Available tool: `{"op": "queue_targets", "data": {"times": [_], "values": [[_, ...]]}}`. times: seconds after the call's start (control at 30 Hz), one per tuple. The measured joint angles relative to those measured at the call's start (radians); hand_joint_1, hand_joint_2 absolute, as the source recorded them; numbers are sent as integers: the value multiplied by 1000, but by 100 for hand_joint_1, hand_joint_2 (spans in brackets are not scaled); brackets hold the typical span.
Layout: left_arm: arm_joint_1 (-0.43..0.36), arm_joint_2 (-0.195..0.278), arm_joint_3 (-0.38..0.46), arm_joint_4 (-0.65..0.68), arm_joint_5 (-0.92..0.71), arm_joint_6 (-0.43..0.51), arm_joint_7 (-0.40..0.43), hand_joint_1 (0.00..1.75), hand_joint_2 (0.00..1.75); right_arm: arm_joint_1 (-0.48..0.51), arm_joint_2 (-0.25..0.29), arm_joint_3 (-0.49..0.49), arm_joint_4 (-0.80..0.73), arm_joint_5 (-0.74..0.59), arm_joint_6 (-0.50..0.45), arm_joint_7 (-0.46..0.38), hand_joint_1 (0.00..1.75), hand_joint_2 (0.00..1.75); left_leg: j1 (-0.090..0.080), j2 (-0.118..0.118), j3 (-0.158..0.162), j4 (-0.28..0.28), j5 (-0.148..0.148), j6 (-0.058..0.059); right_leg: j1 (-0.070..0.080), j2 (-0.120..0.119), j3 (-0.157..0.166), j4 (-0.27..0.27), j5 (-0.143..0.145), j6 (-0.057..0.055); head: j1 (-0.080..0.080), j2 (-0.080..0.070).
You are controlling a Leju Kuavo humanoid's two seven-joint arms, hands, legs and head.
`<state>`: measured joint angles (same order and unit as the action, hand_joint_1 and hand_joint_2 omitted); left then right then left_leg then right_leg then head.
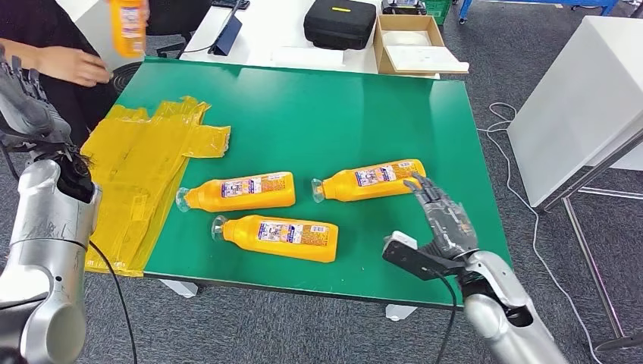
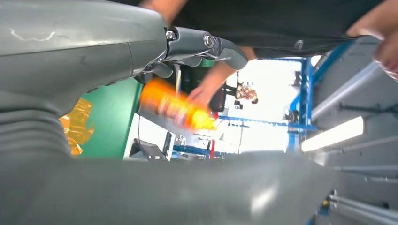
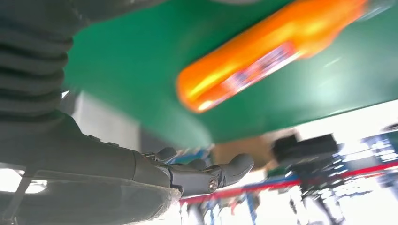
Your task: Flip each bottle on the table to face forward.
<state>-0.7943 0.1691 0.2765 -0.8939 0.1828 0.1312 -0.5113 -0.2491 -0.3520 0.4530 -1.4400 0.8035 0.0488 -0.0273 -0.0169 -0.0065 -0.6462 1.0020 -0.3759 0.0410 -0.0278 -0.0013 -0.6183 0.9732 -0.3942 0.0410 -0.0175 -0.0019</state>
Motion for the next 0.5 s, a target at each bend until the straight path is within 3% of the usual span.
{"op": "queue_targets", "data": {"times": [0.2, 0.5], "values": [[9, -3, -100, -31, -18, 41, -30, 0, 175, -86, -78, -96, 84, 42, 24, -55, 0, 175, -1, 0, 0, 0, 1, 1, -1, 0, 0, 0, 2, 3, 0, 0], [-14, -34, -177, -35, -28, 58, -34, 0, 175, -243, -94, -88, 204, 113, 62, -69, 0, 175, -1, 1, 0, 0, 3, 3, -1, 0, -1, 0, 3, 3, 0, 0]]}}
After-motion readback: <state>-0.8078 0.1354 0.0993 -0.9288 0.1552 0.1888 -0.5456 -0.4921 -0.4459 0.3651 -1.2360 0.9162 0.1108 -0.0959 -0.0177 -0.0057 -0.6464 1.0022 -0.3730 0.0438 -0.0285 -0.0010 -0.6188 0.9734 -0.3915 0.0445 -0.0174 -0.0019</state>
